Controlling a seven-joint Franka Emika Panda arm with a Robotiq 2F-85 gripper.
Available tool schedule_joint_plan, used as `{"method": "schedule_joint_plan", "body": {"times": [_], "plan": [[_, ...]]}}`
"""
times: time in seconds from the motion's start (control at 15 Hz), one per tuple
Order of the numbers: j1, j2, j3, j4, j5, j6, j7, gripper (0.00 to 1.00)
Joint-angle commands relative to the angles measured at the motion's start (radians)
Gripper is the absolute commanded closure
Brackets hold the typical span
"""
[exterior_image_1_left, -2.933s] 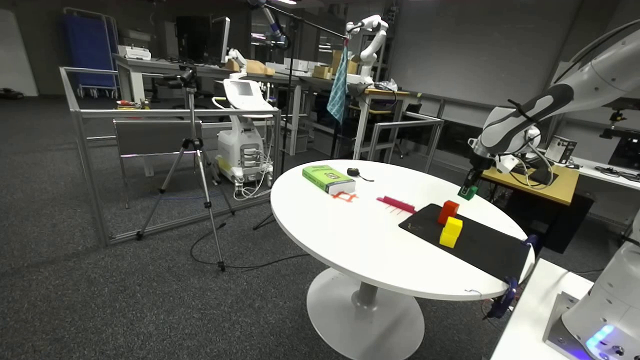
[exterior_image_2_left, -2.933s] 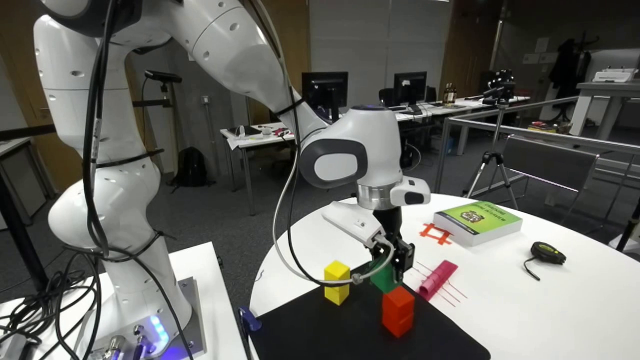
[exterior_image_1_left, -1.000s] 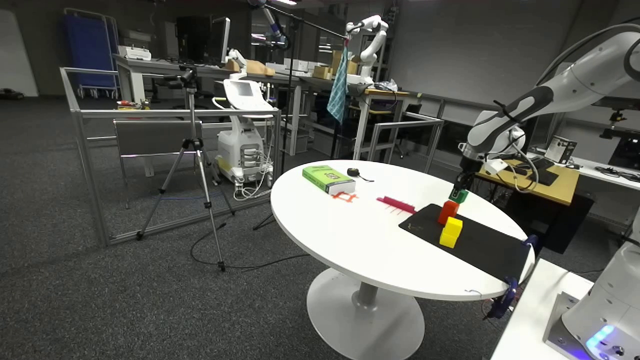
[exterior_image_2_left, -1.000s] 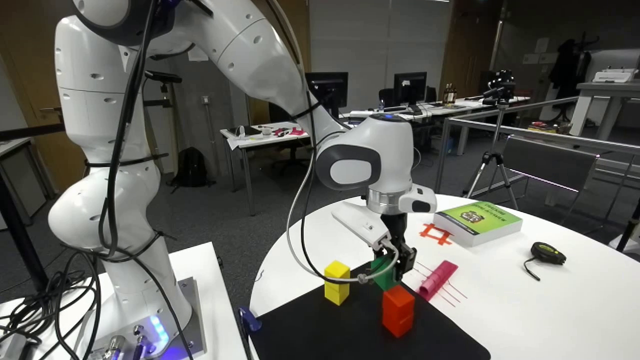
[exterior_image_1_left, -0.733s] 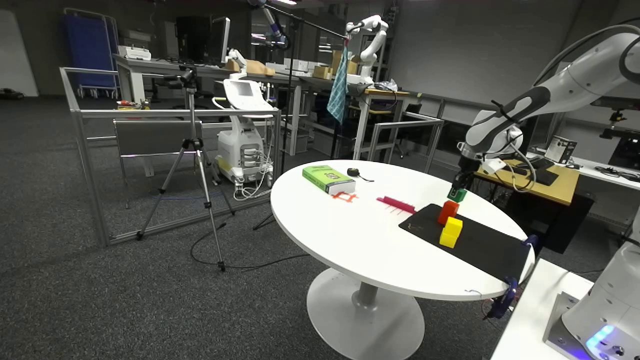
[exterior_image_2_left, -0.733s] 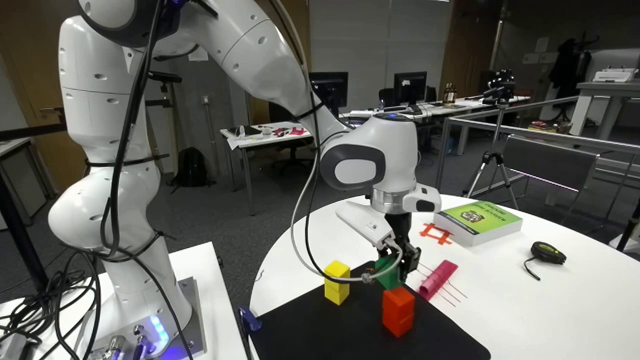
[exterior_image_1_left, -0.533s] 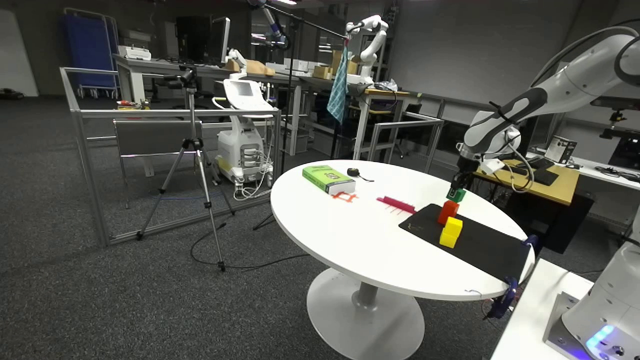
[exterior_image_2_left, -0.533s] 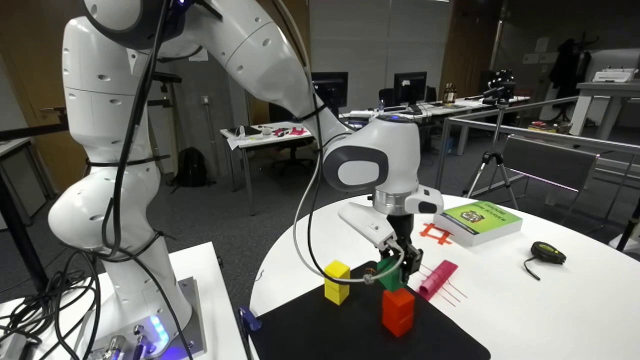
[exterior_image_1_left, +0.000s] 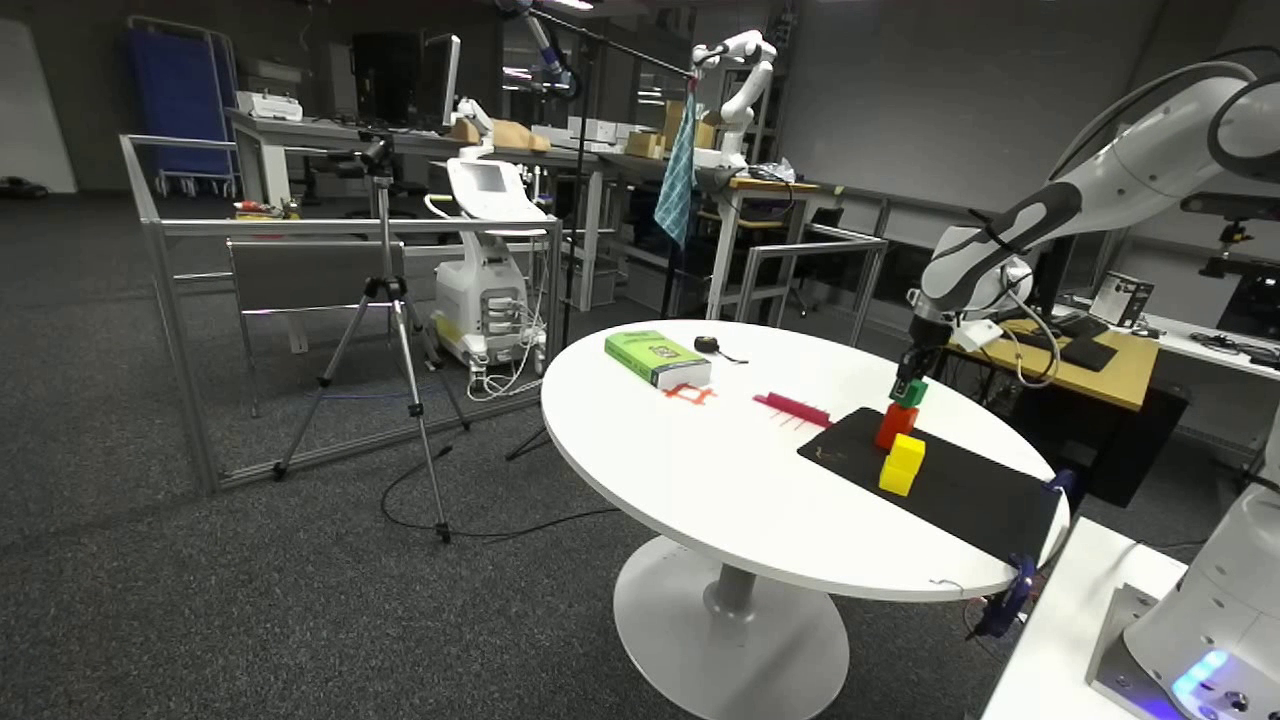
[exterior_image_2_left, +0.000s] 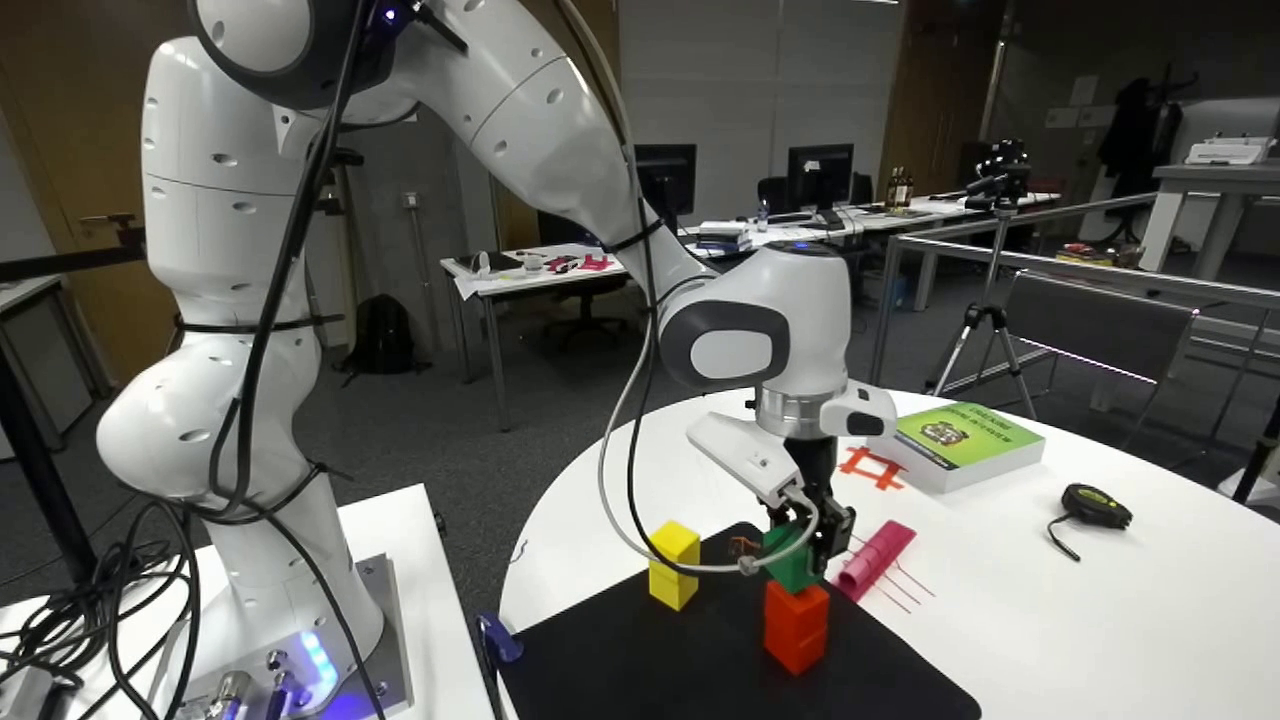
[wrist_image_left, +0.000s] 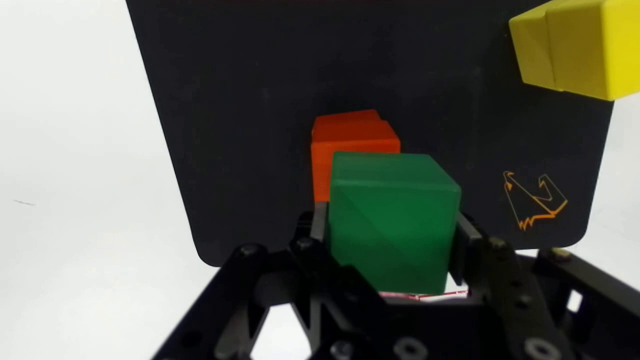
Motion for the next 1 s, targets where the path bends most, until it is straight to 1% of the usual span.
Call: {"method": "schedule_joint_plan", "body": {"times": [0.0,0.47,0.93], "plan": [[-0.004,0.014,0.001,0.032,-0.045,-0.026,0.046,0.69],[-0.006,0.016,0.000,0.030,-0.077,-0.025,0.049,0.69],[-0.010,0.032,0.000,0.034,-0.086,-0.025,0.043,0.69]]}}
